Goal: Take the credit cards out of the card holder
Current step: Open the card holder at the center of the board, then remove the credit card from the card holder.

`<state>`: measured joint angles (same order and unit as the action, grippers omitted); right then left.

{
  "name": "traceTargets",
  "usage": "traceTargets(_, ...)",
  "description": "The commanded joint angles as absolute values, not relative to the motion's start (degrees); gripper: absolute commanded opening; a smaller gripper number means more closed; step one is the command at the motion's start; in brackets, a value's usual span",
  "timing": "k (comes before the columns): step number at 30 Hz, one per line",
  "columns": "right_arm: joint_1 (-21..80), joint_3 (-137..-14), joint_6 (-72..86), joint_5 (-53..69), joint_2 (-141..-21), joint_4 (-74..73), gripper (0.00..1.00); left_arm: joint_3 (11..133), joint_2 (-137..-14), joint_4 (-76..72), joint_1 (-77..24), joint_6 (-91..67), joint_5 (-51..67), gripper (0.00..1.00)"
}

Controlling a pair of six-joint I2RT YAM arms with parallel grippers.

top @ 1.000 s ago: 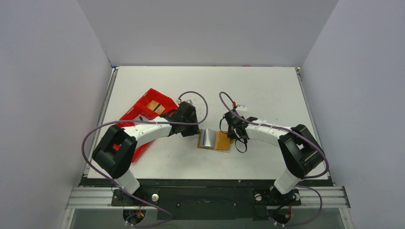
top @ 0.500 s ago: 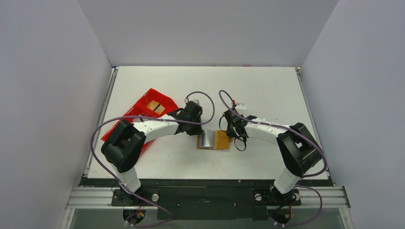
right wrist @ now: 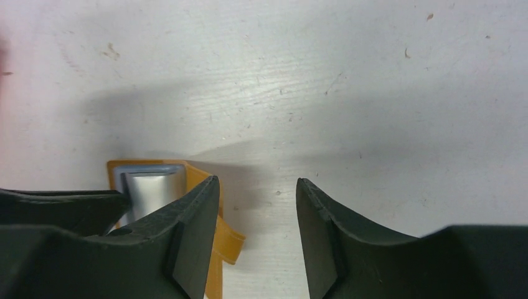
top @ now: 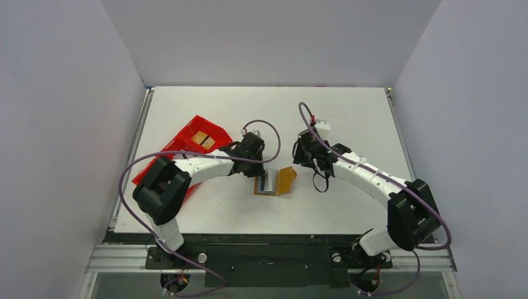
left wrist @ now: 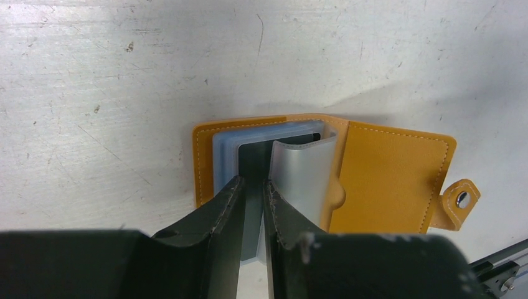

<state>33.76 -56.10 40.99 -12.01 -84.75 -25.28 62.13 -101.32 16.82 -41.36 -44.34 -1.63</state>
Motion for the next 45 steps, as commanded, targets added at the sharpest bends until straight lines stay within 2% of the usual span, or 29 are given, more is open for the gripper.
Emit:
traceTargets(1,34.40,-59.74,40.72,-13.53,-80.46,-28.09,0.44,64.55,-101.67,14.59,-41.88,-44.12,-1.38,0.15)
traceTargets(4,37.25,-60.44,41.32,-13.26,-79.82,-28.44,0.41,64.81,-101.84,14.52,-42.00,-44.13,-1.26,0.15)
traceTargets(6,39.80,-60.81,42.06,-12.65,-80.06,-28.43,0.34,64.80,-101.86,14.58,-42.13,-44.20,-1.23,0.15)
traceTargets(9,43.33,-60.47,43.97,-10.67,-81.29,-26.84,0.20,64.79,-101.93,14.43,-42.18,-44.34,-1.23,0.14)
traceTargets(14,44.40,-57.58,46.57,-5.51,-83.65,-21.50,0.09,64.95,-102.09,14.32,-42.26,-44.55,-0.83,0.14)
traceTargets(25,39.03,-49.81,48.38,-1.00,-88.10,-15.69,0.00,64.63,-101.18,14.20,-42.39,-44.70,-0.76,0.14)
traceTargets(37,36.23,-47.10,46.82,2.50,-94.30,-9.45,0.00,65.43,-102.15,14.12,-43.65,-43.65,-0.27,0.14)
traceTargets(45,34.91,-46.54,47.73,7.09,-94.27,-5.29,0.00,66.99,-103.71,13.25,-44.18,-43.51,1.57,0.14)
